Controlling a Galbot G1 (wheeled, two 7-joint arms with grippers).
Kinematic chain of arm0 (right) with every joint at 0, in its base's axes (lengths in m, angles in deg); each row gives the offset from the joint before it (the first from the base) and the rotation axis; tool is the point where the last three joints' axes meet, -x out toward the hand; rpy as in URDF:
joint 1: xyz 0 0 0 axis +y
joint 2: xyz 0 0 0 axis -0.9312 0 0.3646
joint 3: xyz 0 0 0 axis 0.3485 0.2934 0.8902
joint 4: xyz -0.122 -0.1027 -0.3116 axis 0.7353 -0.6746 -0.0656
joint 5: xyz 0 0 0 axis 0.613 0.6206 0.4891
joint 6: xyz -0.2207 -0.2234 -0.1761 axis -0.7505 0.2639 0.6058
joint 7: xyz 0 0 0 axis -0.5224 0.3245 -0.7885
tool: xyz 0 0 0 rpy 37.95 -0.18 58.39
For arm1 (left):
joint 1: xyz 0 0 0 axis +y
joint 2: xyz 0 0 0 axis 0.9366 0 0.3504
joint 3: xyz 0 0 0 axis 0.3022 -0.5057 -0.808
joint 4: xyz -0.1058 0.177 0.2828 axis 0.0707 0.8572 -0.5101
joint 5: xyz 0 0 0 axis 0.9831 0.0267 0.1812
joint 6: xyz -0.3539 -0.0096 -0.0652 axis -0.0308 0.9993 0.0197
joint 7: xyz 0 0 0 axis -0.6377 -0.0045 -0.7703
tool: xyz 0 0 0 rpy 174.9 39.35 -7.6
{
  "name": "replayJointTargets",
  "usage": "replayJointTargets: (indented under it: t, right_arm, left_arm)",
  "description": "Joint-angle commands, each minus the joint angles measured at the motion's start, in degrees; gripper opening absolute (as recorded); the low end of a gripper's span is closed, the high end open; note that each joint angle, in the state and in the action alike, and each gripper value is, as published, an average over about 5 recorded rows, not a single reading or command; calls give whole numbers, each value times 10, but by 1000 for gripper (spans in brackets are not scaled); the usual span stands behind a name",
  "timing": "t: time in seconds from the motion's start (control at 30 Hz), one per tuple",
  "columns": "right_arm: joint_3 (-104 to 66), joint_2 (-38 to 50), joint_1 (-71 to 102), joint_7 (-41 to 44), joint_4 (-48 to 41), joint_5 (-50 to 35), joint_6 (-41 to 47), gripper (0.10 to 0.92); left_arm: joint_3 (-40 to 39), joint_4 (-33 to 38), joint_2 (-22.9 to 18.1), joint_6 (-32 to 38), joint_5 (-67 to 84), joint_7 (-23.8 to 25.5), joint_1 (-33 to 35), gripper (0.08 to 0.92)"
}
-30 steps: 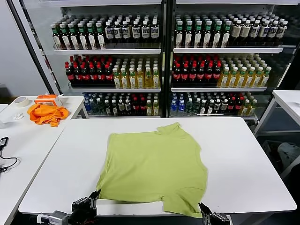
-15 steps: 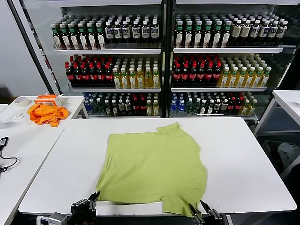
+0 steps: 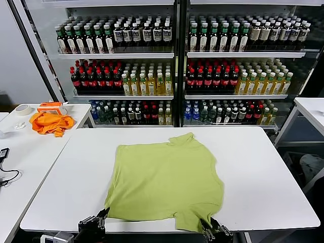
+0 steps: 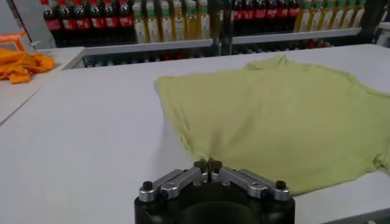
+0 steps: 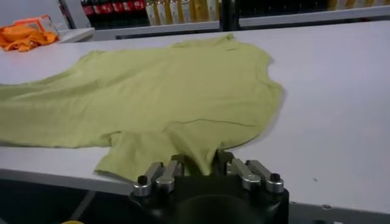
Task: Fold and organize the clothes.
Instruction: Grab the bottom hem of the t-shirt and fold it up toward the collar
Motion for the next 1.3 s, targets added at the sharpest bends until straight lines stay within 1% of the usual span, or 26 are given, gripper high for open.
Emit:
replayJointTargets:
  t: [0.03, 0.13, 0.17, 0.3, 0.47, 0.6, 0.7, 0.8, 0.93, 1.13, 1.3]
  right_arm:
    - [5, -1, -8, 0, -6, -8, -2, 174]
    - [-6, 0, -2, 9, 0, -2, -10, 115]
    - [-13, 2, 3, 13, 7, -2, -11, 106]
    - [-47, 10, 42, 27, 44, -1, -10, 105]
    - [-70, 16, 113, 41, 93, 28, -9, 105]
    - [-92, 17, 143, 41, 135, 24, -6, 105]
    - [-110, 18, 140, 37, 157, 8, -2, 105]
    - [-127, 18, 93, 30, 152, -26, 13, 105]
    - [-130, 21, 0, 20, 111, -74, 45, 105]
    - [-86, 25, -123, 5, 42, -112, 81, 105]
    - [-52, 24, -195, -5, -3, -134, 98, 105]
  left_arm:
    - [-2, -1, -3, 0, -7, 3, -3, 83]
    - [-2, -2, -5, 0, -8, 4, -6, 83]
    - [-2, -2, -6, 0, -8, 4, -6, 83]
    - [5, 8, -8, -6, -8, 4, 3, 83]
    - [19, 39, -12, -24, -7, -1, 31, 83]
    - [35, 51, -6, -36, -2, -4, 43, 83]
    - [41, 50, -2, -38, 5, -4, 34, 83]
    - [42, 29, 3, -24, 21, 0, 0, 83]
    - [31, -21, 12, -3, 47, 17, -72, 83]
    - [-21, -114, 6, 21, 66, 31, -181, 83]
    - [-57, -171, 1, 27, 67, 38, -251, 83]
